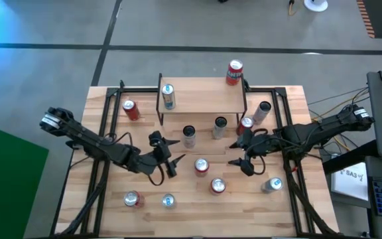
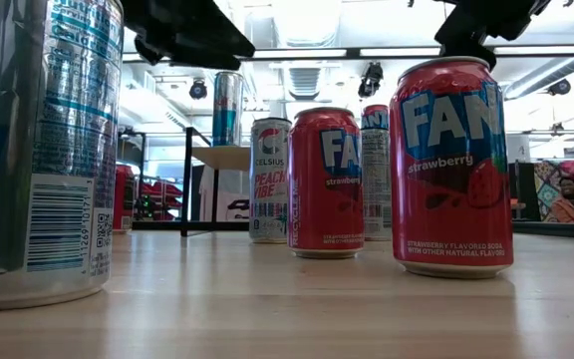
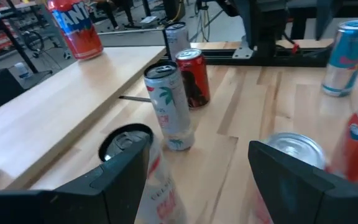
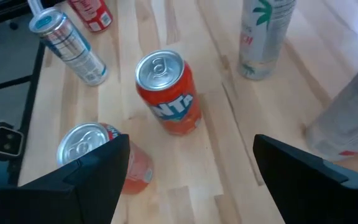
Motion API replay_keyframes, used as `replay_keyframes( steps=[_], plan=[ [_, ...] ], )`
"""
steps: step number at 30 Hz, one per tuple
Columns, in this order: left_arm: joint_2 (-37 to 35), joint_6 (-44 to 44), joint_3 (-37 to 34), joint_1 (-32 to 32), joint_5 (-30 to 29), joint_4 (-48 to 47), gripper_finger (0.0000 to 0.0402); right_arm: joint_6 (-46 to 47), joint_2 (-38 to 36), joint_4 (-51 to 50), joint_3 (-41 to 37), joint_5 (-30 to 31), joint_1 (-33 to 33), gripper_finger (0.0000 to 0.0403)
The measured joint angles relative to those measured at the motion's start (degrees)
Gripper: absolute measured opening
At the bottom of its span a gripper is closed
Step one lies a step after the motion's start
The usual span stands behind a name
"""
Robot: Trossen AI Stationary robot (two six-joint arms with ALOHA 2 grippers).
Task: Place canned beverage on shelf
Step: Put the left white pink soda can on the shelf
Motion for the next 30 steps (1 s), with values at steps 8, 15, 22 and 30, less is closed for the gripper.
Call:
replay_keyframes(
  steps=[8, 15, 22, 30],
  plan=[
    [-0.59, 5.42, 0.00, 3.75, -0.04, 0.57, 0.0261, -3.24, 0.02, 2.13, 0.00, 3.88, -0.11, 0.0329],
    [-0.76, 6.11, 0.00, 4.23, 3.47, 0.65, 0.0261, -3.86, 0.02, 4.16, -0.03, 3.83, -0.10, 0.0329],
    [-0.76, 6.05, 0.00, 4.21, 7.98, 0.83, 0.0261, -2.47, 0.02, 3.70, -0.96, 3.73, -0.09, 0.0329],
    [-0.76, 6.16, 0.00, 4.25, 7.35, 0.83, 0.0261, -1.17, 0.07, 3.84, -1.73, 3.81, -0.11, 0.0329]
  ],
)
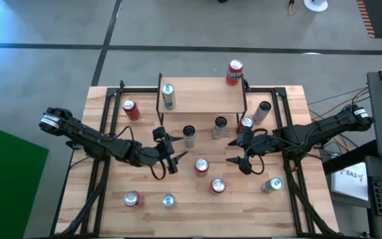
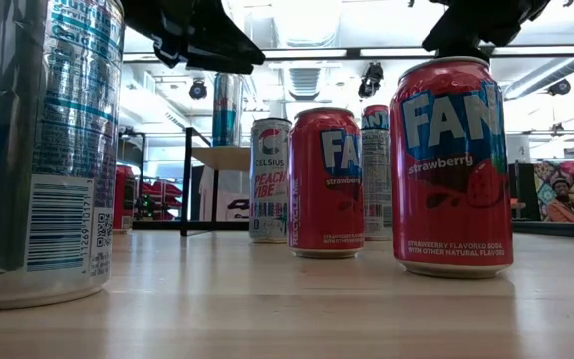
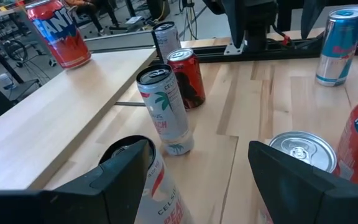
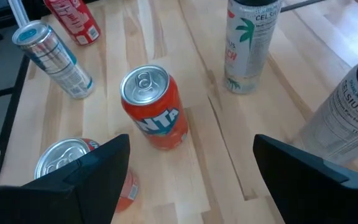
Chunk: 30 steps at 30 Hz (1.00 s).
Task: Place canned beverage on shelf
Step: Put the left white pink soda can on the shelf
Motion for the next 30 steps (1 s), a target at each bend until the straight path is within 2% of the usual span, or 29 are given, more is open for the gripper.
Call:
replay_keyframes(
  steps=[8, 19, 25, 30],
  plan=[
    [0.09, -0.35, 0.00, 0.07, -0.20, 0.04, 0.0261, -2.08, 0.00, 1.52, 0.00, 4.53, 0.00, 0.0329],
    [0.11, -3.18, 0.00, 0.33, -0.55, 0.15, 0.0261, -5.08, 0.00, 3.99, 0.00, 5.62, 0.00, 0.0329],
    [0.25, -9.04, 0.00, 1.28, -5.90, 0.11, 0.0265, -5.03, 0.00, 4.24, 0.00, 6.03, 0.00, 0.0329],
    [0.26, -9.12, 0.00, 1.20, -4.37, 0.59, 0.0271, -5.05, 0.00, 4.24, 0.00, 6.03, 0.00, 0.0329]
  ],
)
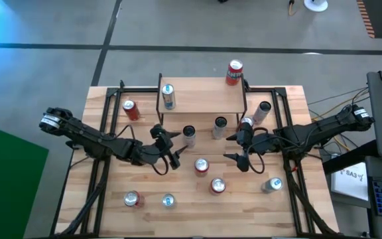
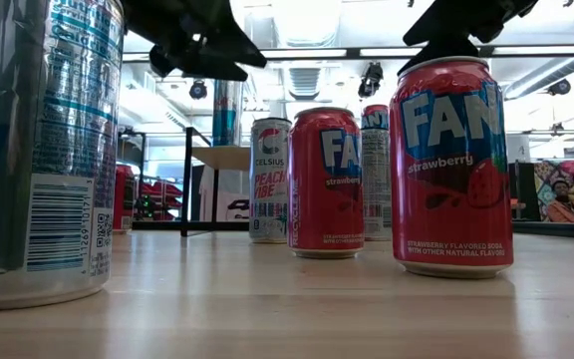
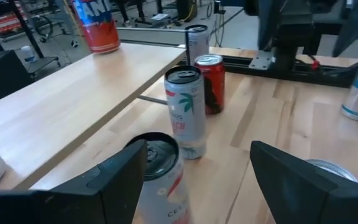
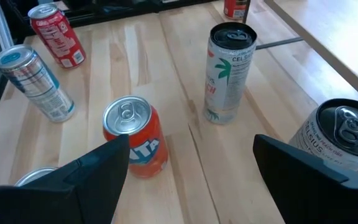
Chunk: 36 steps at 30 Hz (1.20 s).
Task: Place canned beverage on shelf
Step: Put the left white pink soda can on the shelf
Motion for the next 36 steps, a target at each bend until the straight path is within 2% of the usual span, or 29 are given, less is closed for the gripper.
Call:
replay_keyframes(
  steps=[11, 19, 23, 25, 28, 32, 36],
  plan=[
    [0.00, -0.53, 0.00, 0.13, 0.04, -0.14, 0.0280, -0.02, 0.00, 0.01, 0.00, 0.00, 0.00, 0.0329],
    [0.02, -1.77, -0.02, 0.99, 1.53, -0.73, 0.0363, 0.09, 0.00, 0.15, 0.00, 0.00, 0.00, 0.0329],
    [0.02, -3.56, -0.04, 0.96, 1.78, 0.92, 0.0386, 0.38, 0.00, 0.50, -0.01, 0.00, 0.00, 0.0329],
    [0.05, -7.01, -0.04, 1.82, 1.66, 1.33, 0.0389, -0.02, 0.00, 0.48, 0.00, 0.00, 0.00, 0.0329],
    [1.57, -3.99, -0.04, 2.36, 4.17, 1.04, 0.0391, -0.44, 0.00, 0.71, -0.02, 0.00, -0.01, 0.0329],
    [5.34, -1.18, -0.07, 2.41, 4.23, 4.52, 0.0391, -0.54, 0.00, 0.87, -0.02, 0.00, 0.00, 0.0329],
    [9.11, 0.97, -0.09, 2.62, -1.42, 7.41, 0.0391, -0.79, 0.00, 0.85, -0.02, 0.00, 0.00, 0.0329]
  ],
)
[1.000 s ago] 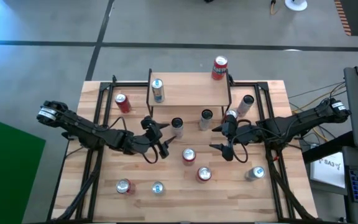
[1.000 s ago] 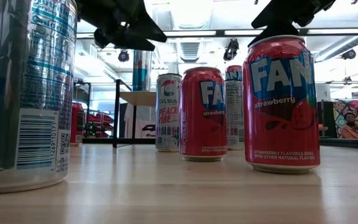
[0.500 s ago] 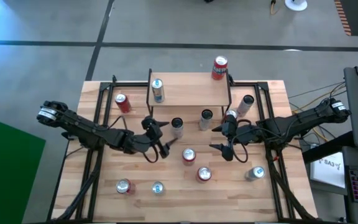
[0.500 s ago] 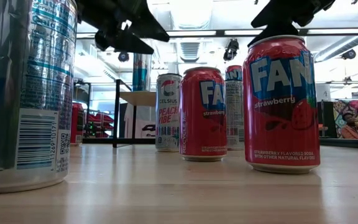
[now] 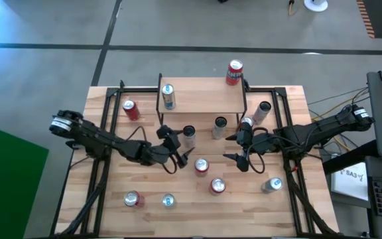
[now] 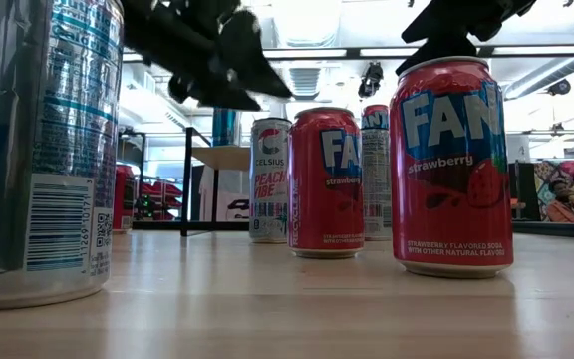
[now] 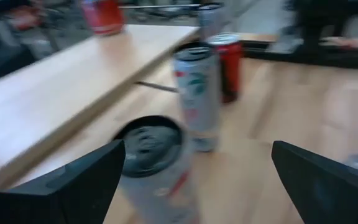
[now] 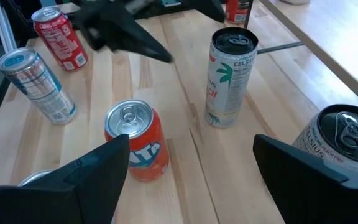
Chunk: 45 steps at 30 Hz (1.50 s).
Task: Place canned beverage on shelf
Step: Put the left white pink soda can on the shelf
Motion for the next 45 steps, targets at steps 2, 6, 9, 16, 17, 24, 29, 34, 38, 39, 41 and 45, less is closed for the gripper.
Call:
replay_keyframes(
  steps=[2, 6, 9, 16, 17, 24, 29, 34, 38, 39, 41, 45],
  plan=[
    [0.84, 0.11, 0.00, -0.01, -3.99, 0.43, 0.0390, -0.13, 0.00, 0.02, 0.00, 0.00, 0.00, 0.0329],
    [1.95, 0.77, 0.00, 0.29, -6.19, 1.46, 0.0389, -1.01, 0.00, 0.00, 0.00, 0.00, -0.02, 0.0329],
    [2.59, 0.23, 0.03, 0.99, -5.45, 2.49, 0.0389, -1.45, 0.00, 0.00, 0.00, 0.00, -0.01, 0.0329],
    [4.91, -1.24, 0.04, 2.27, -4.91, 2.41, 0.0389, -1.62, 0.00, 0.00, 0.00, -0.02, -0.02, 0.0329],
    [5.08, -1.25, 0.04, 2.39, -4.91, 2.41, 0.0388, -1.62, 0.00, -0.01, 0.00, -0.02, -0.01, 0.0329],
    [5.21, -1.25, 0.04, 3.10, -4.99, 2.45, 0.0388, -1.83, 0.00, -0.02, 0.00, -0.04, -0.02, 0.0329],
    [6.21, -1.84, 0.04, 4.12, -4.45, 2.57, 0.0388, -1.83, 0.00, -0.02, 0.00, -0.04, 0.00, 0.0329],
    [8.22, -2.32, 0.04, 4.75, -3.10, 4.80, 0.0388, -1.82, 0.00, -0.03, 0.00, -0.04, -0.01, 0.0329],
    [9.03, -1.76, 0.04, 5.13, -3.13, 7.26, 0.0386, -1.76, 0.00, -0.05, 0.00, -0.05, -0.02, 0.0329],
    [9.14, -1.75, 0.04, 5.28, -3.14, 7.38, 0.0384, -1.76, 0.00, -0.06, 0.00, -0.07, -0.02, 0.0329],
    [9.39, -1.73, 0.04, 5.53, -3.17, 7.83, 0.0375, -1.79, 0.00, -0.04, 0.00, -0.05, -0.02, 0.0329],
    [9.47, -1.73, 0.04, 5.91, -3.17, 8.22, 0.0348, -1.78, 0.00, -0.04, 0.00, -0.06, -0.02, 0.0329]
  ],
)
